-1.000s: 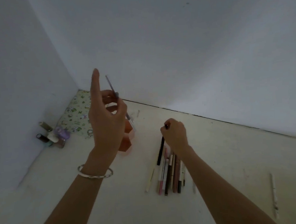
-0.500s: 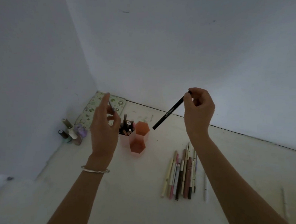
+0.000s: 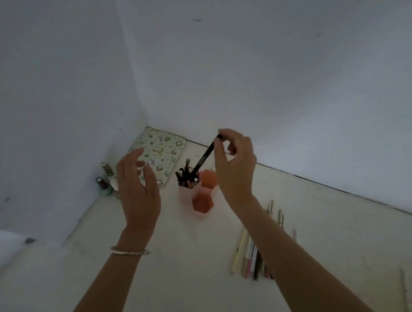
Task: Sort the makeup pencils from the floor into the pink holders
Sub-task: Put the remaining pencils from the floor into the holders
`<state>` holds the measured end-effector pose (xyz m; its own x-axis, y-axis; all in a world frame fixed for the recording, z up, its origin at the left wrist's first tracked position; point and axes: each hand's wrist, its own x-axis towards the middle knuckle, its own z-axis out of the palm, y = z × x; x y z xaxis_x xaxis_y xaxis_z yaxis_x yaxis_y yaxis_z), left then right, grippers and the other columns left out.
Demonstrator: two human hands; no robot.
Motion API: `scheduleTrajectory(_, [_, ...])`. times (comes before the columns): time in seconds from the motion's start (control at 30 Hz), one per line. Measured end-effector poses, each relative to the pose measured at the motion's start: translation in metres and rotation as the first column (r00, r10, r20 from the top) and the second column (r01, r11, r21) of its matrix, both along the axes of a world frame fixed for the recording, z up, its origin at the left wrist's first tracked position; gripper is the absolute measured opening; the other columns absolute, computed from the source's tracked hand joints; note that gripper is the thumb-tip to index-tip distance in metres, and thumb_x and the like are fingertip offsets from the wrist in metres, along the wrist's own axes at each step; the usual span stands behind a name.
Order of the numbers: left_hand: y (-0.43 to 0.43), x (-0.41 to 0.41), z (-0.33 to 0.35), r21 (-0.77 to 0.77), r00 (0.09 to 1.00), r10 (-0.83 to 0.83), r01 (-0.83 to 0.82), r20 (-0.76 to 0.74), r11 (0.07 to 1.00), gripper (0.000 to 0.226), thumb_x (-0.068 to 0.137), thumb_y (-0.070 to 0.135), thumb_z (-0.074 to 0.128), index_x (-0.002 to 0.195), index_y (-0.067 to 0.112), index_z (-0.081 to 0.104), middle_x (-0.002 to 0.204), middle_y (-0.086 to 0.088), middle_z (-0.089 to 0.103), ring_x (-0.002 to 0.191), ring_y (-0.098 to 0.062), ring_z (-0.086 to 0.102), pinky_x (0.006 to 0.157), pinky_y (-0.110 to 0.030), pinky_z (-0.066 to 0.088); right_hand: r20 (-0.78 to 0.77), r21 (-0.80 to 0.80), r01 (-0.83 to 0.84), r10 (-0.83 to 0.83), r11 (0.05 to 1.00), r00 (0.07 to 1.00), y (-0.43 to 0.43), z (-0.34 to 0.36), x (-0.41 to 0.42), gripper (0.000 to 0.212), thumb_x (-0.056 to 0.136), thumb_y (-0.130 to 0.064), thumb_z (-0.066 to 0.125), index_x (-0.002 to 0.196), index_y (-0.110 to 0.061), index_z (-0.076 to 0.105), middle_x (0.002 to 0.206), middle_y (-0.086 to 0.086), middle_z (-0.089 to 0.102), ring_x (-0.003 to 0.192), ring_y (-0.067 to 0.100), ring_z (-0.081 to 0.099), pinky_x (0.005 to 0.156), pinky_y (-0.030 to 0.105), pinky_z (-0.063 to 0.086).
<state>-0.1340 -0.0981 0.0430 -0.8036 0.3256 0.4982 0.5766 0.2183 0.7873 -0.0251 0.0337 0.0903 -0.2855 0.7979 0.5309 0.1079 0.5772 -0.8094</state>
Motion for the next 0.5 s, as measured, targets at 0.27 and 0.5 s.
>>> scheduleTrajectory(0.27, [-0.002,0.026,0.000,0.017,0.998,-0.053,0.052,0.044,0.999,0.024,0.094,0.008,0.045,0.114,0.014,0.056,0.111,0.008,0.054,0.087,-0.006,0.055,0.073,-0.009,0.045,0.454,0.188,-0.245,0.137,0.951,0.880,-0.014,-0.053,0.002,0.013,0.086,-0.012,0.067,0.093,-0.008,0.077,0.092,0.007,0.067,0.090,0.025,0.055,0.083,0.041,0.049])
scheduleTrajectory(0.5, [0.041,0.126,-0.009,-0.363,0.839,-0.536,0.531,0.097,0.765,0.012,0.093,0.015,0.051,0.103,0.019,0.057,0.088,0.009,0.056,0.067,-0.002,0.053,0.063,-0.013,0.047,0.143,-0.124,0.126,-0.108,0.984,0.984,0.030,-0.028,0.056,0.032,0.087,-0.006,0.053,0.116,-0.016,0.060,0.096,-0.002,0.061,0.078,0.012,0.049,0.073,0.020,0.044])
